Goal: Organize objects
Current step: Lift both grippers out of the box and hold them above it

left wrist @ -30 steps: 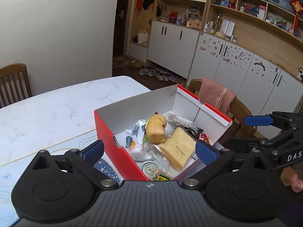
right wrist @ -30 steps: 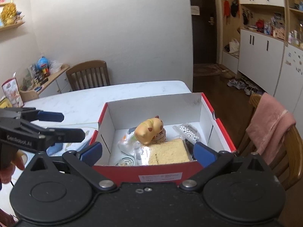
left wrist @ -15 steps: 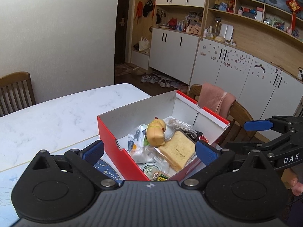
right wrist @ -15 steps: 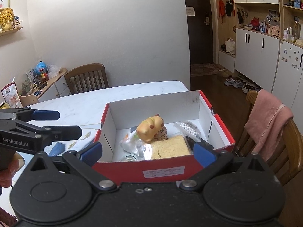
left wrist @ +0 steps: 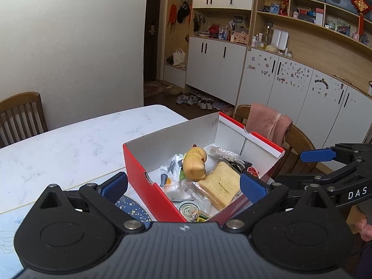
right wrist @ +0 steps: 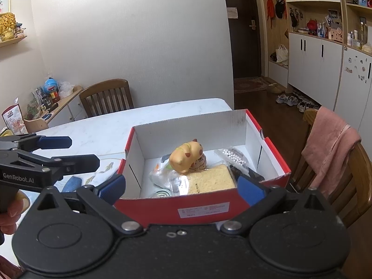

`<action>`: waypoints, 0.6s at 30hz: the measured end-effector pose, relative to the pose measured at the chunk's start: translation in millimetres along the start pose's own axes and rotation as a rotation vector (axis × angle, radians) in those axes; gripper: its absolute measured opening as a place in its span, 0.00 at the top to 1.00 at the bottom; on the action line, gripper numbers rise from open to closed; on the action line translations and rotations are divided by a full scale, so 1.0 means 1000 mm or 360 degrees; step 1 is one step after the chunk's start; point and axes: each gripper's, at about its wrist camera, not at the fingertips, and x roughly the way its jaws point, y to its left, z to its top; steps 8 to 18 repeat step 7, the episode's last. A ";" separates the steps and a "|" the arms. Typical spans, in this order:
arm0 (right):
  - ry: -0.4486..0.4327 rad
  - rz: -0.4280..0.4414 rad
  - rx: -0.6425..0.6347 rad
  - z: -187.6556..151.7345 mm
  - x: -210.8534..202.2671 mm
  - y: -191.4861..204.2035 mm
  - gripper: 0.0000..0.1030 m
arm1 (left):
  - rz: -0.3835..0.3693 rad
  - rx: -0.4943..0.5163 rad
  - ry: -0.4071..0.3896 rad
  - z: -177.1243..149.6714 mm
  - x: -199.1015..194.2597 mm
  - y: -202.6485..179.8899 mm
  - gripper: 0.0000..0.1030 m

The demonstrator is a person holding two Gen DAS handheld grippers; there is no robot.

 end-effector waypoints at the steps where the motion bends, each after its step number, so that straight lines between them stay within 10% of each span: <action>1: 0.0002 -0.0002 0.0001 0.000 0.000 0.000 0.00 | 0.0000 0.0000 0.0001 0.000 0.000 0.000 0.00; 18: 0.0010 -0.0004 0.0007 0.000 0.002 0.000 0.00 | -0.0011 -0.0013 -0.0009 0.000 -0.002 0.004 0.00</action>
